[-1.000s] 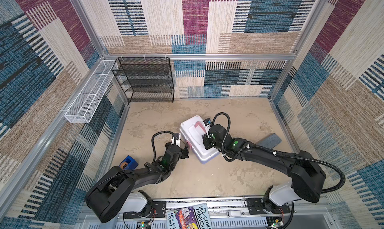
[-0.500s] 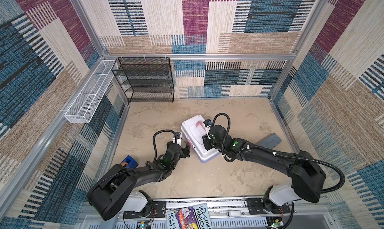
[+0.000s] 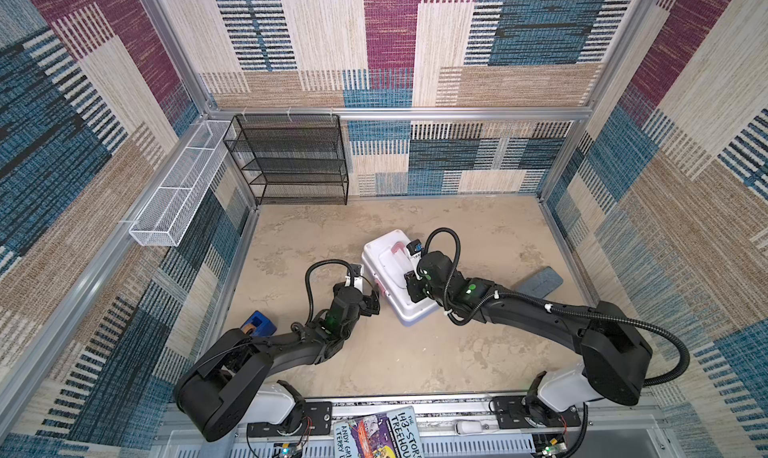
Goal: Pack the tool kit
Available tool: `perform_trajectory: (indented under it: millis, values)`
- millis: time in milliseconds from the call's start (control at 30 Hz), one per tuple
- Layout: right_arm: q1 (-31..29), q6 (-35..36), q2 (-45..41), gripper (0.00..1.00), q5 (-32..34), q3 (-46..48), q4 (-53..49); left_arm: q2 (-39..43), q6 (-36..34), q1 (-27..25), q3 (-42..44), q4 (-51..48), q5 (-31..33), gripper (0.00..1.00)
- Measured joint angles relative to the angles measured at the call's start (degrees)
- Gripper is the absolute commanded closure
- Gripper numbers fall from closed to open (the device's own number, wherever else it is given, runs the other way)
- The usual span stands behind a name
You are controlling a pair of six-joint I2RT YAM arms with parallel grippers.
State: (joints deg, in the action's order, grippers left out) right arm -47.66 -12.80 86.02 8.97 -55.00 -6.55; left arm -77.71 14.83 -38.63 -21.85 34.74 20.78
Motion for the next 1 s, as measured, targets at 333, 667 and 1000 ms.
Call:
perform_trajectory:
  millis: [333,667,1000]
  values:
    - [0.02,0.42,-0.26,0.72,-0.68,-0.22,0.24,2.8,0.0,0.37,1.27,0.02,-1.4,0.12]
    - [0.11,0.96,-1.16,0.66,-0.5,-0.2,0.63,3.85,0.0,0.87,2.56,-0.09,-1.46,0.12]
    - [0.11,1.01,-2.21,0.6,-1.33,-0.2,0.7,3.87,-0.02,1.01,2.78,-0.83,-1.66,0.13]
